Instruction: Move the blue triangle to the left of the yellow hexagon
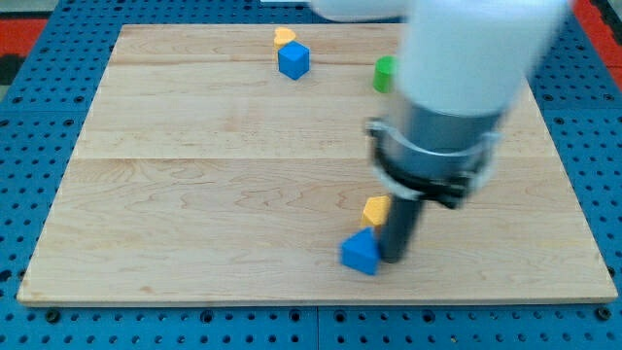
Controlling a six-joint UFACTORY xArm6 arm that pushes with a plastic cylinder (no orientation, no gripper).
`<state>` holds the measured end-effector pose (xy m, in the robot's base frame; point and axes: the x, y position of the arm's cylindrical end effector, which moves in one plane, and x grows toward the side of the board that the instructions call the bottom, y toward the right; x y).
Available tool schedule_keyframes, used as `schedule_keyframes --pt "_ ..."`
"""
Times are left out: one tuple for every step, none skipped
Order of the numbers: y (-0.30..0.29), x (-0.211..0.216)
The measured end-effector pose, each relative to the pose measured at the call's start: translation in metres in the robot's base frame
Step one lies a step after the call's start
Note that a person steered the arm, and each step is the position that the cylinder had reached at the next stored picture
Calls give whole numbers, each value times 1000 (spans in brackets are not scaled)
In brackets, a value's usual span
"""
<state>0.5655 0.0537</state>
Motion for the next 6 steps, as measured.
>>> schedule_keyframes --pt "-31 15" --pt "-26 29" --pt "-51 29" --pt "-104 -6" --pt "-179 -20" --pt "-157 -56"
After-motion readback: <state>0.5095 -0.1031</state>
